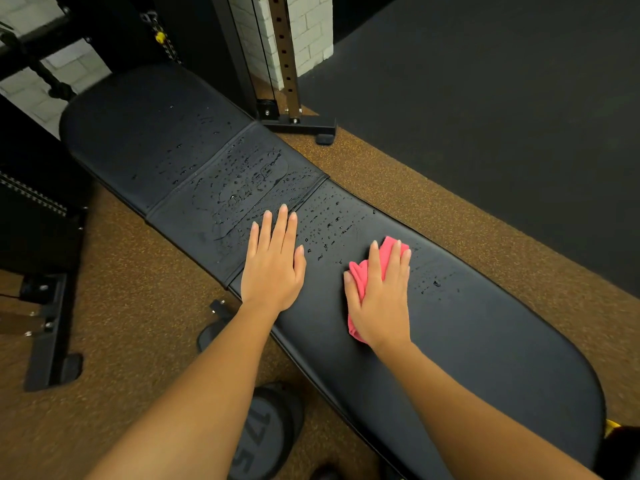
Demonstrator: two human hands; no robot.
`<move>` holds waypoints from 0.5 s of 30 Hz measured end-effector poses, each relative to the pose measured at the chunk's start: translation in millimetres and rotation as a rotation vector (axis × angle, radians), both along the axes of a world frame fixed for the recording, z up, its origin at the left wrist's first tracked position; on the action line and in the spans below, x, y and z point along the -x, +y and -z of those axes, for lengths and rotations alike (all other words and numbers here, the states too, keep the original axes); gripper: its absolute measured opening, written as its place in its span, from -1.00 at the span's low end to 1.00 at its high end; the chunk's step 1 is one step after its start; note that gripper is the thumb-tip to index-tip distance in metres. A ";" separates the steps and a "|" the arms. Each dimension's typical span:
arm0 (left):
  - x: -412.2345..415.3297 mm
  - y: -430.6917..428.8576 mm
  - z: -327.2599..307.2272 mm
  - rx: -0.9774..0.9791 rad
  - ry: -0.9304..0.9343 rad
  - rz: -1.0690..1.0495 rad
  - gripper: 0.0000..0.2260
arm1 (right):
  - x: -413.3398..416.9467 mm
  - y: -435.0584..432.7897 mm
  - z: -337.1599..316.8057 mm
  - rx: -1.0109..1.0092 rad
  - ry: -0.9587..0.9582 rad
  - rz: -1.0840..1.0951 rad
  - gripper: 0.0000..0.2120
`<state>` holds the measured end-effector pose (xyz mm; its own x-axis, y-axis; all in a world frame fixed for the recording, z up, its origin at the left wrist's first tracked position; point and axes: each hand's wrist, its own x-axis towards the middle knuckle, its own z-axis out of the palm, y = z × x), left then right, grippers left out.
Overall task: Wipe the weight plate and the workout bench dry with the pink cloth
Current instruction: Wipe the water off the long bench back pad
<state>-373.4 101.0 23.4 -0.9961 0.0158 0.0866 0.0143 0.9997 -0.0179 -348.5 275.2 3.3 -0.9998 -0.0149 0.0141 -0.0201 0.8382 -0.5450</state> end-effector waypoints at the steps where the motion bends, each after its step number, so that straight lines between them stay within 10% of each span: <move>1: -0.1 0.0 0.2 0.002 -0.001 0.001 -0.49 | 0.0 3.5 0.4 -0.013 -0.007 -0.025 -0.36; 15: -0.1 0.8 -0.3 -0.003 -0.014 0.003 -0.48 | -22.8 21.3 0.4 -0.010 -0.057 -0.099 -0.38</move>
